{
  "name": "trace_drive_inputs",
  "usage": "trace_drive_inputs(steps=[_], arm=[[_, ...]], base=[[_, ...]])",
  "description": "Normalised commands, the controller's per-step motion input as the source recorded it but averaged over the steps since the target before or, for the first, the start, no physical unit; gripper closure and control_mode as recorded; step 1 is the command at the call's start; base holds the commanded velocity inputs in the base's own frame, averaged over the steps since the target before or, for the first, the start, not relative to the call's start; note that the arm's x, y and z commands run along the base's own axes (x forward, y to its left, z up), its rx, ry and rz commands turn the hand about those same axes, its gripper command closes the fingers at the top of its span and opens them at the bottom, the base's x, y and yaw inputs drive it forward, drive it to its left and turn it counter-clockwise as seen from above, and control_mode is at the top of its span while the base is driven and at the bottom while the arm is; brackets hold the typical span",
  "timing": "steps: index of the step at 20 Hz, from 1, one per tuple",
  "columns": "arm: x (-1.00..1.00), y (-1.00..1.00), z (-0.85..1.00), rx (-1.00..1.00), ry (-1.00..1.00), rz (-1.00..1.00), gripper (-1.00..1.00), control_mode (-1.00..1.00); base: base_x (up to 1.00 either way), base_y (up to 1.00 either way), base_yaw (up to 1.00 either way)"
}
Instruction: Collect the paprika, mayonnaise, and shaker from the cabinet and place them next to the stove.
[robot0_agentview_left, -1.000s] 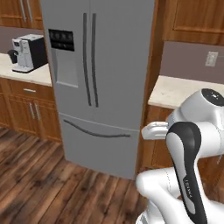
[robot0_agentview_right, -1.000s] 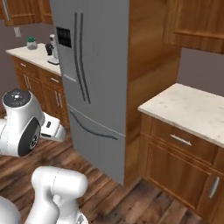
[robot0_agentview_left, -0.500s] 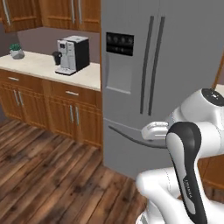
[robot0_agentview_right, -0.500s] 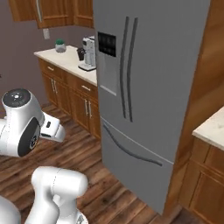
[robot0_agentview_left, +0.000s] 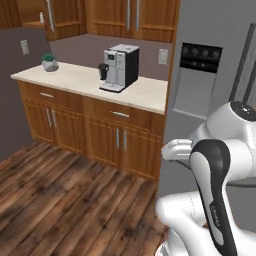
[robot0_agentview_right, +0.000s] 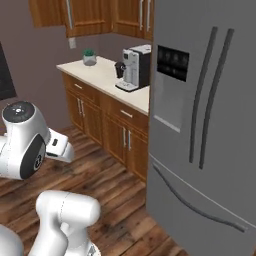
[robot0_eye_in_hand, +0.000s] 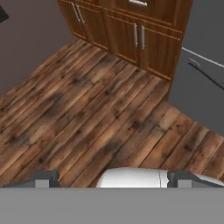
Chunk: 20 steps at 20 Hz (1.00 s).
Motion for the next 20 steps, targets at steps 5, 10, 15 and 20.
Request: trace_drive_inputs(steps=[5,10,15,20], arm=[[0.00,0.00,0.00,0.00,0.00,0.00,-1.00,1.00],[0.00,0.00,0.00,0.00,0.00,0.00,-1.00,1.00],[0.00,0.00,0.00,0.00,0.00,0.00,-1.00,1.00],[0.00,0.00,0.00,0.00,0.00,0.00,-1.00,1.00]], base=[[0.64,1.00,-0.01],[0.69,1.00,-0.09],[0.68,0.99,-0.16],[0.71,0.97,-0.18]])
